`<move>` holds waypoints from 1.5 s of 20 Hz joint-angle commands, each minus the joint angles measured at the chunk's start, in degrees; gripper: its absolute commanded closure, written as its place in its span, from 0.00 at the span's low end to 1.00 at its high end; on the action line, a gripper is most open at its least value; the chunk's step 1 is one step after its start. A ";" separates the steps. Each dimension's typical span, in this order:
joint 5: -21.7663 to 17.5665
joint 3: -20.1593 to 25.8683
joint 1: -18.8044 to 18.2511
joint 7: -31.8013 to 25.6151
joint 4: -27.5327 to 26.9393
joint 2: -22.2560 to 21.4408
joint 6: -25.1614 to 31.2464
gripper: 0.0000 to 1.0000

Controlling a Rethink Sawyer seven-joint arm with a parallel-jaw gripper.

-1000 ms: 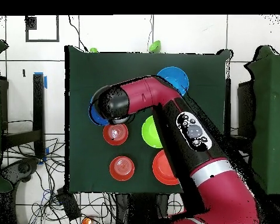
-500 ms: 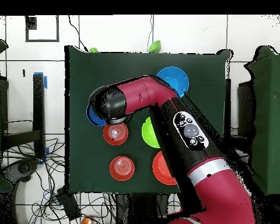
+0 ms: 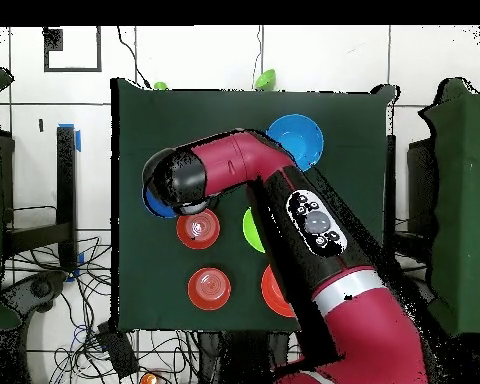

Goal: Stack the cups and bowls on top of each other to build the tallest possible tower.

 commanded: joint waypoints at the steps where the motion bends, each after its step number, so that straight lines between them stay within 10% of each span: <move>1: -0.10 -3.02 0.92 2.88 -1.27 2.89 -2.17 1.00; 19: -2.58 -3.28 0.31 -0.73 -4.13 3.43 -1.33 1.00; 20: -2.50 -3.21 0.24 -0.57 -4.02 3.41 -1.69 0.00; 30: -3.16 -3.26 0.33 -0.68 -4.91 3.35 -2.25 0.00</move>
